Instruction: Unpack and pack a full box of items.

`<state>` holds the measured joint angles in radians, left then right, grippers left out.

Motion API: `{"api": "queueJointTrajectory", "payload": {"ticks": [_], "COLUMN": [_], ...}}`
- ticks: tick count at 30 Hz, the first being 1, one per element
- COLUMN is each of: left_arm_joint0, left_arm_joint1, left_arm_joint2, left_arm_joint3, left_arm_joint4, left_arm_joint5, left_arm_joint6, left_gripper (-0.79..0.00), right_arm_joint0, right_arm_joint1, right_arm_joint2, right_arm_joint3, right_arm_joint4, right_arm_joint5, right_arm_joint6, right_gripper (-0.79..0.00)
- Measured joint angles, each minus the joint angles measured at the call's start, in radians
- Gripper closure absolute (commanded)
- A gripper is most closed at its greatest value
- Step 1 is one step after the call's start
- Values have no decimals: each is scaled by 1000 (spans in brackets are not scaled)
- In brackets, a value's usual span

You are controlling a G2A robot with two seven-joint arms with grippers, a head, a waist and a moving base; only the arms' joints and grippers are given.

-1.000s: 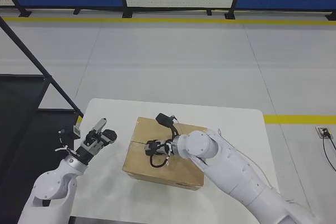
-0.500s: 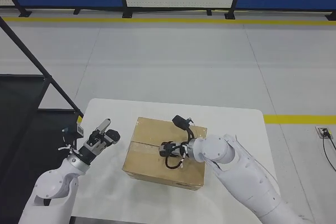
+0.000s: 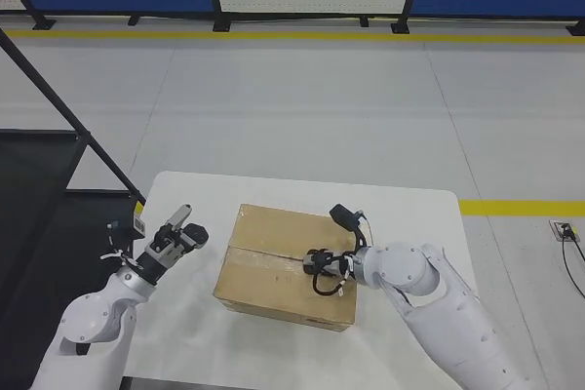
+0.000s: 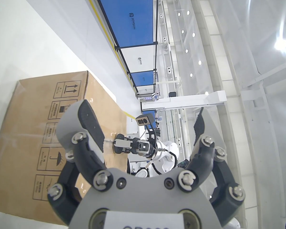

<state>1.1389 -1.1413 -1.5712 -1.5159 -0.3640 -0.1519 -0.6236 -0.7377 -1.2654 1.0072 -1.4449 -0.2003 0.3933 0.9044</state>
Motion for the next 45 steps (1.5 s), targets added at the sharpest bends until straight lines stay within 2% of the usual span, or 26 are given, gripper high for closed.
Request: {"api": "queueJointTrajectory", "payload": {"ticks": [16, 23, 33, 34, 37, 38, 39, 45], "left_arm_joint0": [-8, -10, -20, -23, -32, -34, -36, -49], "left_arm_joint1": [5, 7, 11, 11, 13, 13, 13, 15], "left_arm_joint2": [3, 3, -4, -6, -13, -16, -19, -29], "left_arm_joint3": [3, 4, 6, 5, 4, 3, 4, 13], "left_arm_joint4": [-1, -2, -4, -5, -10, -11, -13, -18], "left_arm_joint5": [-1, -1, 6, 8, 10, 10, 10, 11], "left_arm_joint6": [-13, -15, -9, -7, 1, 4, 7, 21], "left_gripper": [-785, -785, -785, -785, -785, -785, -785, -785], "right_arm_joint0": [-211, -253, -354, -369, -409, -421, -432, -506], "right_arm_joint1": [60, 74, 96, 98, 105, 106, 108, 120], "right_arm_joint2": [223, 286, 427, 448, 500, 516, 533, 646], "right_arm_joint3": [-205, -234, -278, -284, -295, -296, -295, -281], "right_arm_joint4": [-37, -40, 25, 37, 71, 80, 90, 159], "right_arm_joint5": [40, 62, 20, 12, -22, -35, -49, -205], "right_arm_joint6": [-43, -54, -72, -76, -86, -90, -94, -120], "right_gripper": [0, 0, 0, -43, -320, -600, -785, -785]}}
